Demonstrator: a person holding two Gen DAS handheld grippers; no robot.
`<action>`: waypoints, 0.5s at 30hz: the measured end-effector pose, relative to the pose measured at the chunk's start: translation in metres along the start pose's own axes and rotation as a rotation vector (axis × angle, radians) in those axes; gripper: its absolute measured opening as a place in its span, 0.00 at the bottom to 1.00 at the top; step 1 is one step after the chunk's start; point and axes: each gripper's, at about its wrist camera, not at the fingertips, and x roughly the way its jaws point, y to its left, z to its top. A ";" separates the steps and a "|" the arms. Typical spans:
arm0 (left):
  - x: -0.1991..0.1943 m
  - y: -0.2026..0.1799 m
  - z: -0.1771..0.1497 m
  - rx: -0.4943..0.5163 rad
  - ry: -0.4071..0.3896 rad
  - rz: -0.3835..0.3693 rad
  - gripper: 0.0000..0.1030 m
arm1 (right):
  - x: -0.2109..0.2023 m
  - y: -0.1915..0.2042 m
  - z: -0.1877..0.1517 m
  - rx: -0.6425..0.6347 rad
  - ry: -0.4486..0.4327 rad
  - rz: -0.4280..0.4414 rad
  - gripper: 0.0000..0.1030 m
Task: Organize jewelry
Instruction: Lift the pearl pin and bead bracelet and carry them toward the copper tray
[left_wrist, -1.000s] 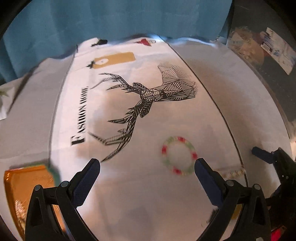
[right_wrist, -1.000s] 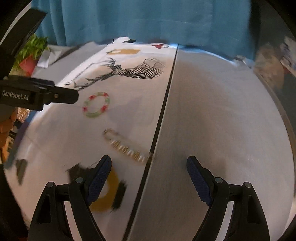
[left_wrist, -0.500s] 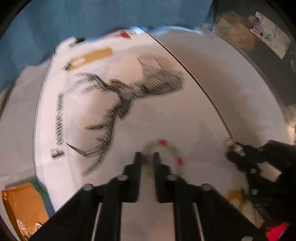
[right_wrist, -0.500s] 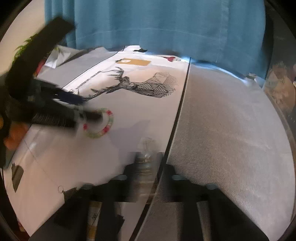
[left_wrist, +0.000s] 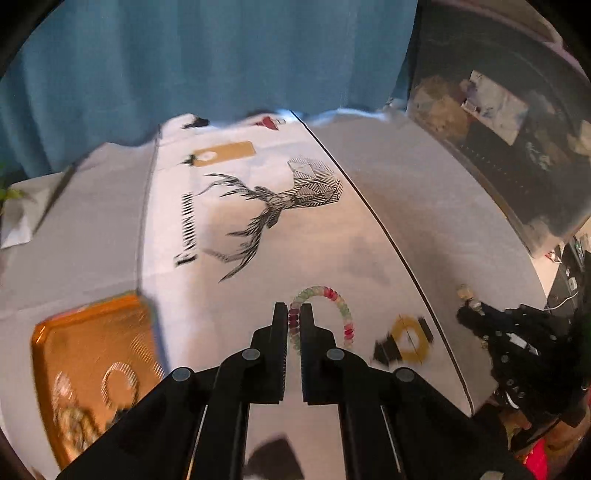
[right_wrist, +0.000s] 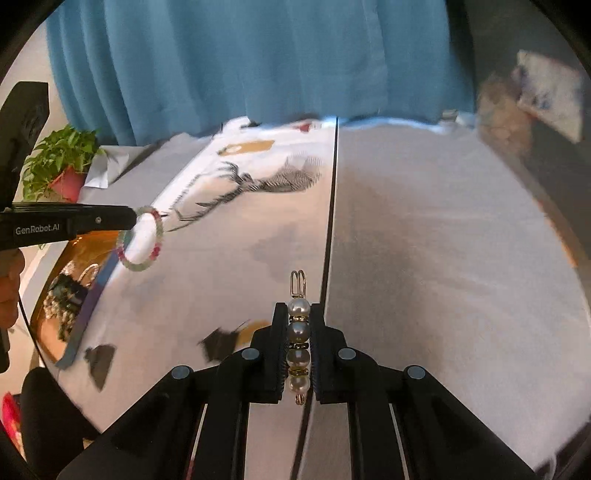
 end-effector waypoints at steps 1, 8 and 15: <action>-0.013 0.001 -0.010 -0.002 -0.011 0.006 0.04 | -0.011 0.005 -0.003 0.000 -0.016 -0.004 0.11; -0.082 0.004 -0.086 -0.015 -0.068 0.070 0.04 | -0.101 0.043 -0.040 0.055 -0.124 -0.022 0.11; -0.143 0.005 -0.173 -0.058 -0.118 0.092 0.04 | -0.172 0.095 -0.082 0.007 -0.178 0.017 0.11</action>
